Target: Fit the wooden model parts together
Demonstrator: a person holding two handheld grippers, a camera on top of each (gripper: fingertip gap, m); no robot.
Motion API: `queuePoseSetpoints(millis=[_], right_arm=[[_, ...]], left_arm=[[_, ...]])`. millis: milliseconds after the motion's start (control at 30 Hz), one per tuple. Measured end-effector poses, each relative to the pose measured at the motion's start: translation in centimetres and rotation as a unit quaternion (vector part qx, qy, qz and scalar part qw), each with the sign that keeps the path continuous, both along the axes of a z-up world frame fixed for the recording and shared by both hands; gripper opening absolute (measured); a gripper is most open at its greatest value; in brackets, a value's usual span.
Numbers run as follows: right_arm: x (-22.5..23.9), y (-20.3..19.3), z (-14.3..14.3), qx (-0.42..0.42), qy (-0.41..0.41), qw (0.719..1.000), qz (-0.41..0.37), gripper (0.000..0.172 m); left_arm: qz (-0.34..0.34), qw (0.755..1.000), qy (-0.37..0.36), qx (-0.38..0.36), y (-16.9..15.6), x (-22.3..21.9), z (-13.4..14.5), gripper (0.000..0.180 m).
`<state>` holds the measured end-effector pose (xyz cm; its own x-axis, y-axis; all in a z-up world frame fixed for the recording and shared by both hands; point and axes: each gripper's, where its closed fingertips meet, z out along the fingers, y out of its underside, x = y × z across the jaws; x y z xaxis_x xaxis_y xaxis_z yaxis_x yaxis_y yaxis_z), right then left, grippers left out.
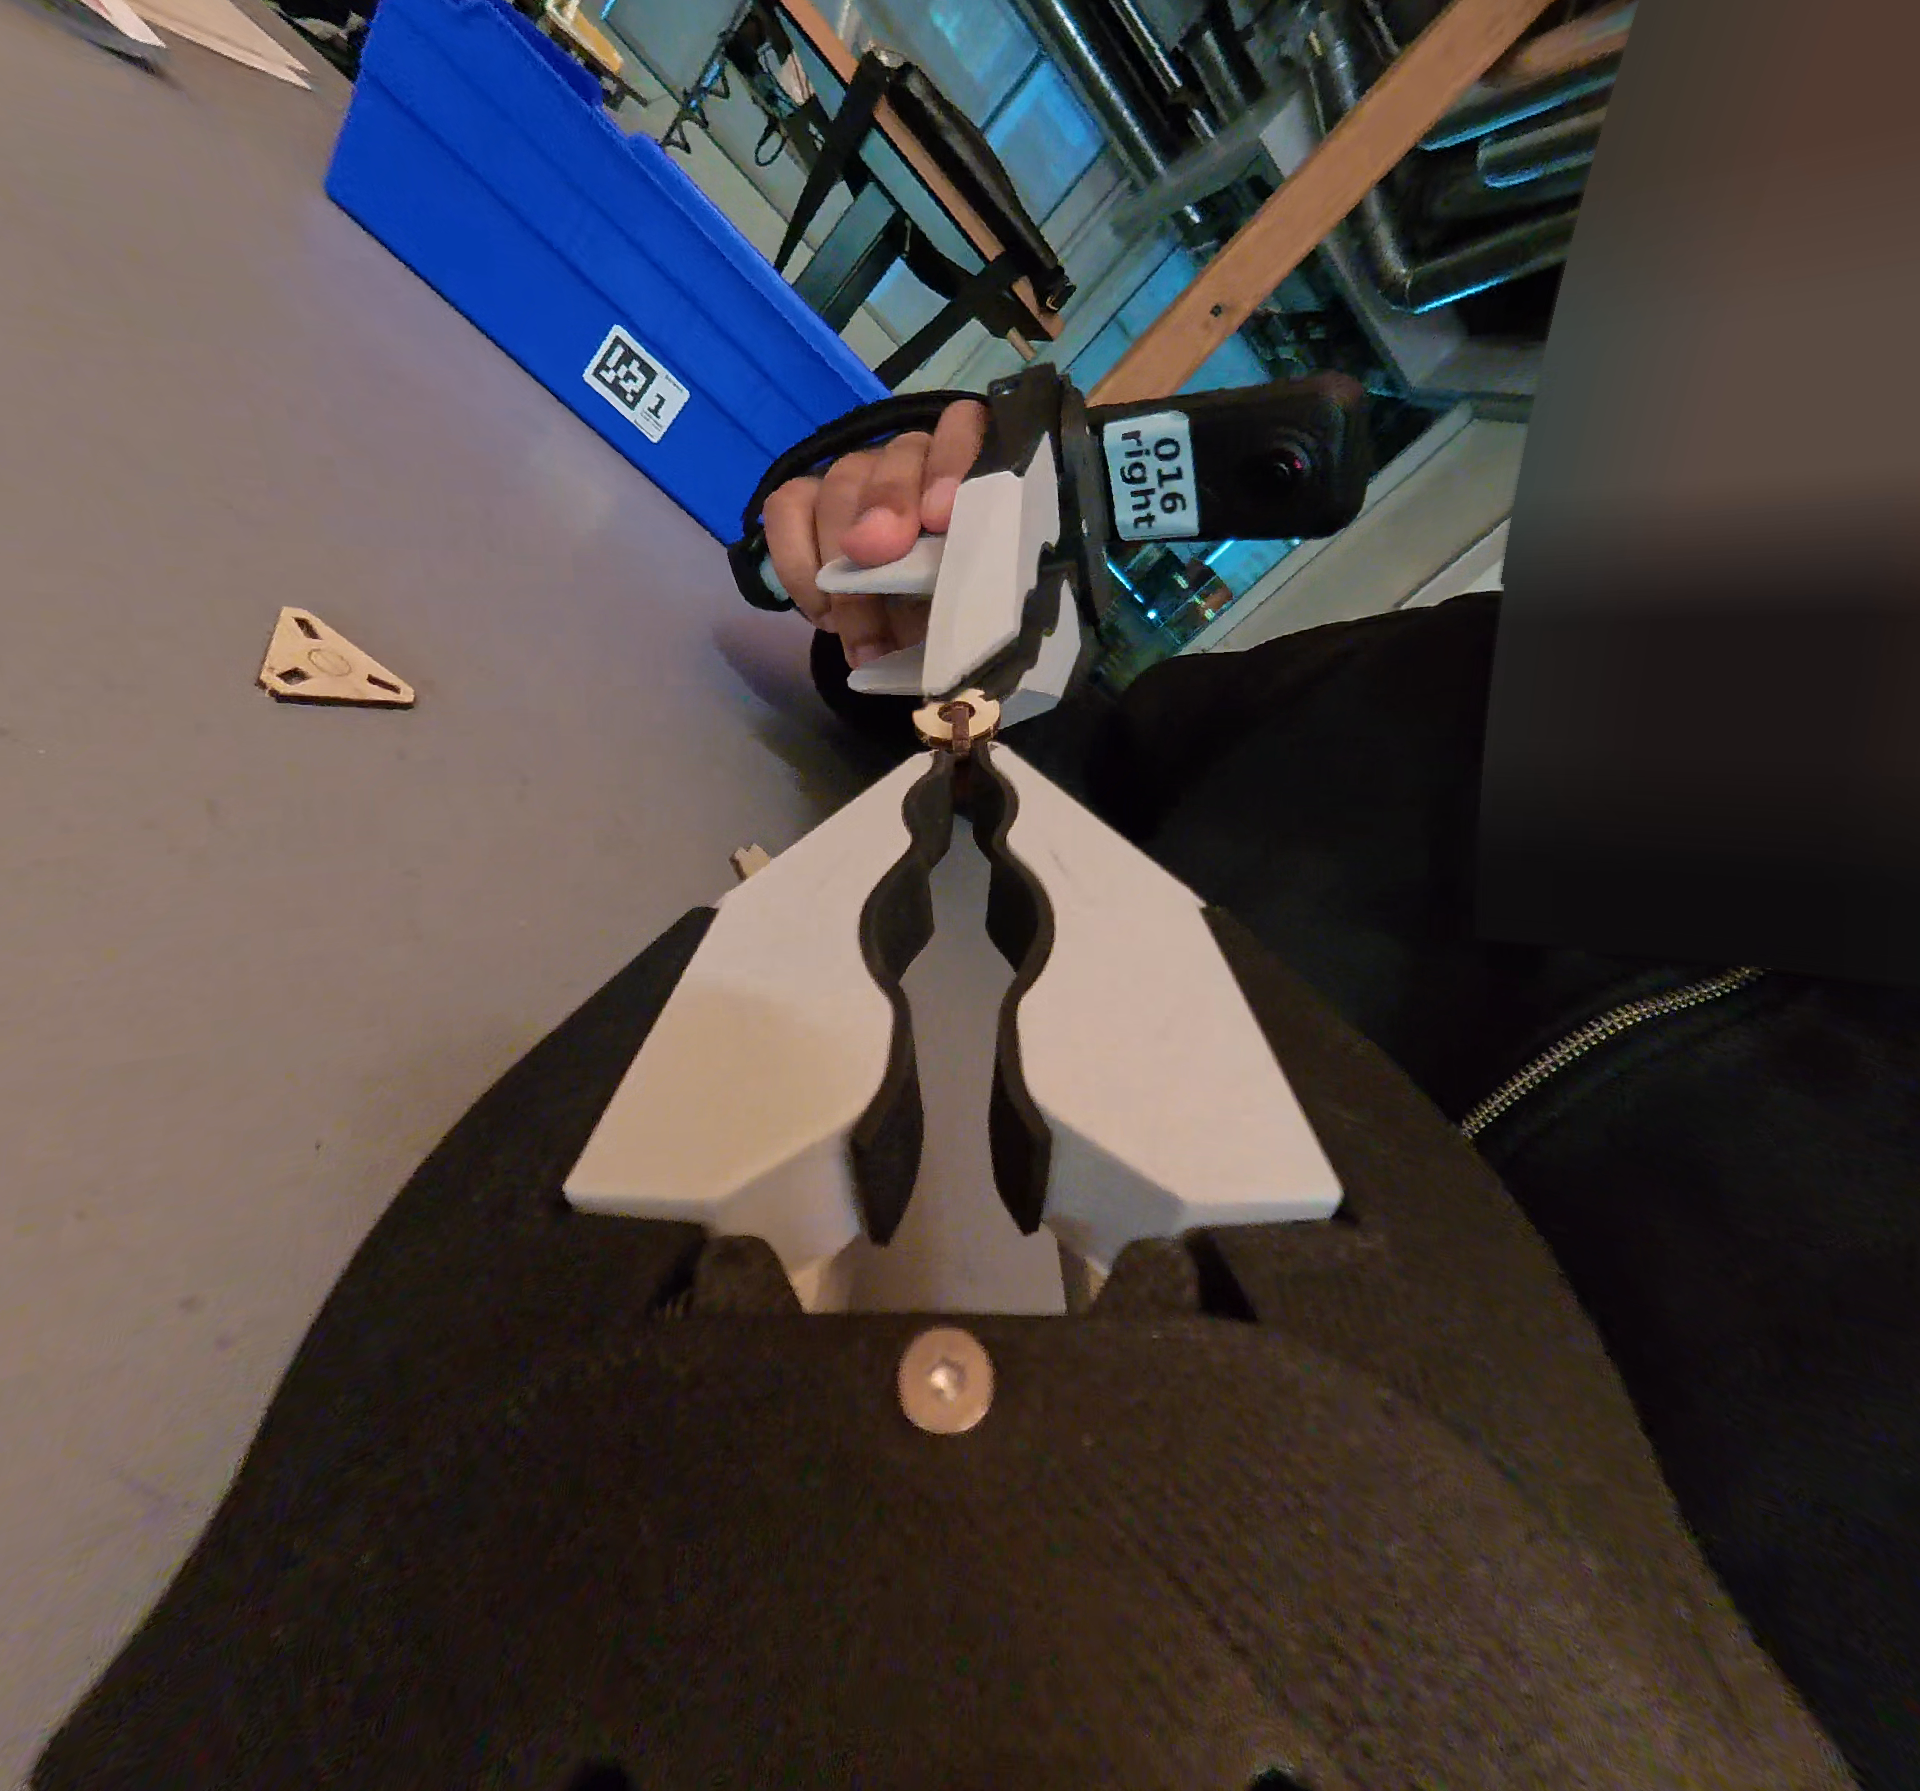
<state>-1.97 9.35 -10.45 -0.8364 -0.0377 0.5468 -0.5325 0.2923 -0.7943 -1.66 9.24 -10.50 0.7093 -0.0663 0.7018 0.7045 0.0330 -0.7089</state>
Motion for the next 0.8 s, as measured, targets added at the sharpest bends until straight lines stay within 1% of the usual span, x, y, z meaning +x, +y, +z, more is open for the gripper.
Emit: queuePoseSetpoints(millis=[300,500,600,800], right_arm=[[0.5,0.1,-0.3,0.017,0.016,1.0,0.001,0.0],[0.7,0.3,-1.0,0.034,0.055,0.998,-0.018,0.0],[0.5,0.5,-1.3,0.043,0.067,0.996,-0.027,0.0],[0.6,0.6,-1.3,0.029,0.053,0.998,-0.024,0.0]], left_arm=[[-0.013,1.0,-0.023,-0.001,0.0,0.2,-0.2,0.001],[-0.014,0.999,-0.025,-0.021,0.3,0.2,-0.8,0.001],[-0.001,0.999,-0.02,-0.035,0.4,0.0,-1.2,0.001],[-0.004,0.999,-0.018,-0.033,0.5,0.1,-1.1,0.001]])
